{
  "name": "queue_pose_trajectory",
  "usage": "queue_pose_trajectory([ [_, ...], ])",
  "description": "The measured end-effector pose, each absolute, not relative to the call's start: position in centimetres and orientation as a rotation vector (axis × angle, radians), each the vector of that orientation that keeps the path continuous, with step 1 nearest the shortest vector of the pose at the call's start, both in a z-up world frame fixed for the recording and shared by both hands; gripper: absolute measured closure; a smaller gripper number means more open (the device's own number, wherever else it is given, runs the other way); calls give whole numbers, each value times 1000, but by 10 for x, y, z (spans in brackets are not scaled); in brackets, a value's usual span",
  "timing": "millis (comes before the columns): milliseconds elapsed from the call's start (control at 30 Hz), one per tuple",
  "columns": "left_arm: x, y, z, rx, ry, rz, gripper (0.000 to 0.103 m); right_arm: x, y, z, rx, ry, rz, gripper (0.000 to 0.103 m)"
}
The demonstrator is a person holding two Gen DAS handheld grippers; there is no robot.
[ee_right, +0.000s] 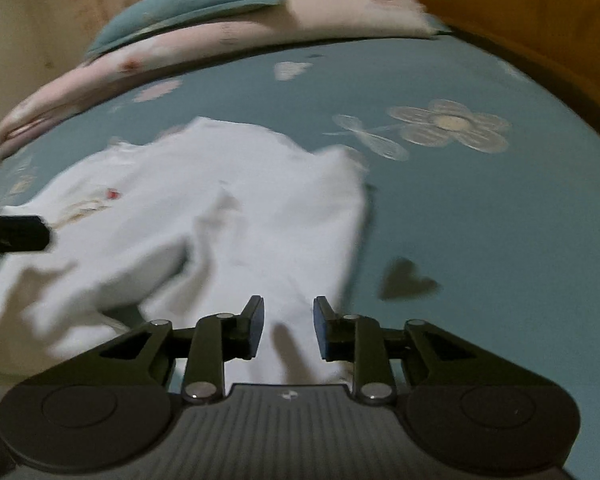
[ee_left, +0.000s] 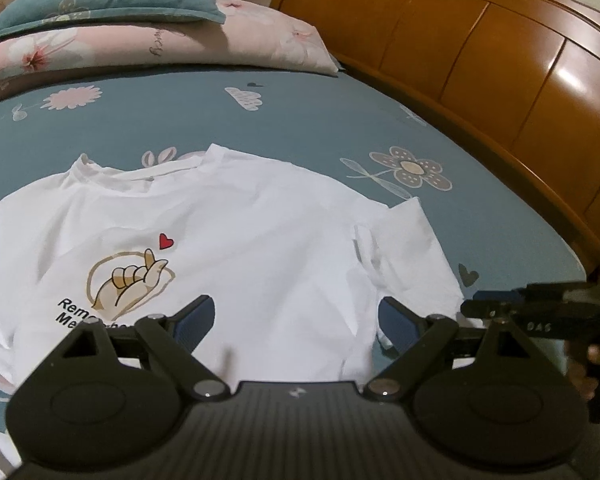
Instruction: Fold clothes
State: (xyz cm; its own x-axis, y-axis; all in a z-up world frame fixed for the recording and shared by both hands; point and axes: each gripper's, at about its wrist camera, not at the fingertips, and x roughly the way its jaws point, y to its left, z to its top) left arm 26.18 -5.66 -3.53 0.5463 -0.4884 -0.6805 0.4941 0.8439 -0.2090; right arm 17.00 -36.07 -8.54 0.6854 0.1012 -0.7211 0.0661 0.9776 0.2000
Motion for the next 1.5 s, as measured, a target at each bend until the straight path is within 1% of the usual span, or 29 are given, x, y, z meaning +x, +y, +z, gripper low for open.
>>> queue_pose_trajectory([
  [33,262,-57,-35,11,805,-584,14,169,-363,-92,239,819,14,58],
  [100,261,-58,-36,14,805,-585,14,169,-366,-105,285,825,10,57],
  [200,263,-60,-37,13,810,-582,14,164,-359,-111,252,792,-7,56],
  [333,264,-61,-40,22,817,-571,14,158,-342,-114,127,769,-34,56],
  [433,263,-61,-40,20,817,-576,14,156,-342,-114,140,769,-33,57],
  [467,263,-61,-41,19,818,-577,14,155,-343,-114,151,773,-26,58],
  [500,264,-61,-41,19,820,-576,14,155,-345,-113,164,780,-13,67],
  [533,264,-62,-42,20,823,-576,14,154,-346,-112,178,787,3,73],
  [600,264,-64,-43,24,829,-576,14,153,-350,-111,219,795,25,89],
  [667,263,-66,-44,31,834,-582,14,153,-353,-109,249,795,35,93],
  [1033,261,-81,-58,45,878,-642,14,172,-372,-68,98,765,-76,95],
  [1200,261,-85,-62,58,888,-640,14,187,-399,-55,10,779,-144,95],
  [1500,264,-84,-65,52,897,-626,14,208,-463,-48,-144,805,-340,97],
])
